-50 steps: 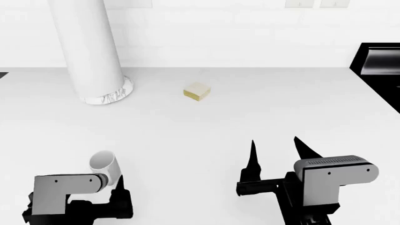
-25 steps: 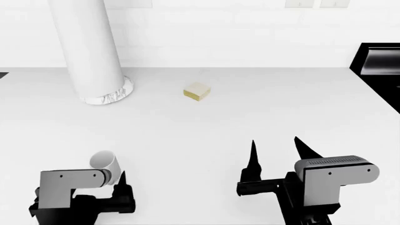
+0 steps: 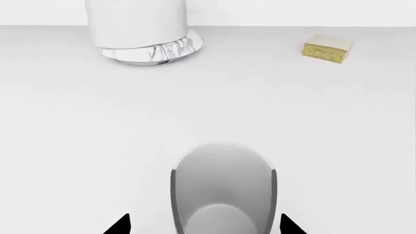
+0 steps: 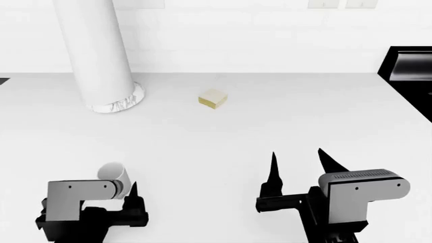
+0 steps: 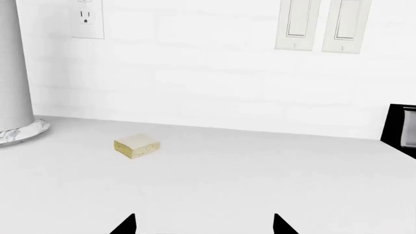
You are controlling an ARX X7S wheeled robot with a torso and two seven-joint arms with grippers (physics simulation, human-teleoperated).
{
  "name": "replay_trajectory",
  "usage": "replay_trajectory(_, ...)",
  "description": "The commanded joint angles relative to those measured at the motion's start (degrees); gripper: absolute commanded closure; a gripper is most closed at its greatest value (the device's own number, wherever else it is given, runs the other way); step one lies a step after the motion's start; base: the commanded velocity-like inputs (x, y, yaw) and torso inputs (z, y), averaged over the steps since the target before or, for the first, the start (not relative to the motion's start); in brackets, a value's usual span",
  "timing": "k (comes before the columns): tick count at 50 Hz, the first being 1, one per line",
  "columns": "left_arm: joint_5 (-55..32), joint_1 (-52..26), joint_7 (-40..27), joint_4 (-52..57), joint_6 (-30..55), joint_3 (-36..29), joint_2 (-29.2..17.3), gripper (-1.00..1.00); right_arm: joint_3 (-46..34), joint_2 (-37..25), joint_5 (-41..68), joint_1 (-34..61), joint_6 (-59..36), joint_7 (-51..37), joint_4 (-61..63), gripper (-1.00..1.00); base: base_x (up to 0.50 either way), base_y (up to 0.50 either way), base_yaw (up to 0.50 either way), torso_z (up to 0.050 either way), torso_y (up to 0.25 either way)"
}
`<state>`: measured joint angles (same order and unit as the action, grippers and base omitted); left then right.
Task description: A wet mug is on the counter and needs to be dried. Pick it up and place it upside down in the open cabinet.
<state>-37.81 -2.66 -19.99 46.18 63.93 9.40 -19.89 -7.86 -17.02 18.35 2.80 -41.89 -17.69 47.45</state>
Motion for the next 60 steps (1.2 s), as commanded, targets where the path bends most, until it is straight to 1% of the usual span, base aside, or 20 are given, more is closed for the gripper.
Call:
replay_trajectory(1, 1.9, 1.0, -0.2, -5.1, 0.6, -2.2, 0.1, -1.00, -0.1, -0.2, 0.3, 0.0, 0.0, -0.3, 0.2, -1.00, 0.00, 0.00, 0.00, 0.000, 0.000)
replay_trajectory(39, 1.6, -1.8, 0.0, -11.7, 0.3, -3.9, -0.1, -1.00, -0.2, -0.9, 1.4, 0.1, 0.3, -1.1, 0.2, -1.00, 0.00, 0.00, 0.00, 0.000, 0.000)
replay_trajectory(40, 1.5, -1.8, 0.0, -11.7, 0.3, -3.7, -0.1, 1.00, -0.2, -0.9, 1.4, 0.1, 0.3, -1.1, 0.2, -1.00, 0.00, 0.00, 0.00, 0.000, 0.000)
replay_trajectory(60, 1.1, -1.4, -0.3, -11.7, -0.7, -3.5, -0.2, 1.00, -0.3, -1.3, 2.0, 0.0, 0.6, -1.5, 0.3, -1.00, 0.00, 0.00, 0.00, 0.000, 0.000)
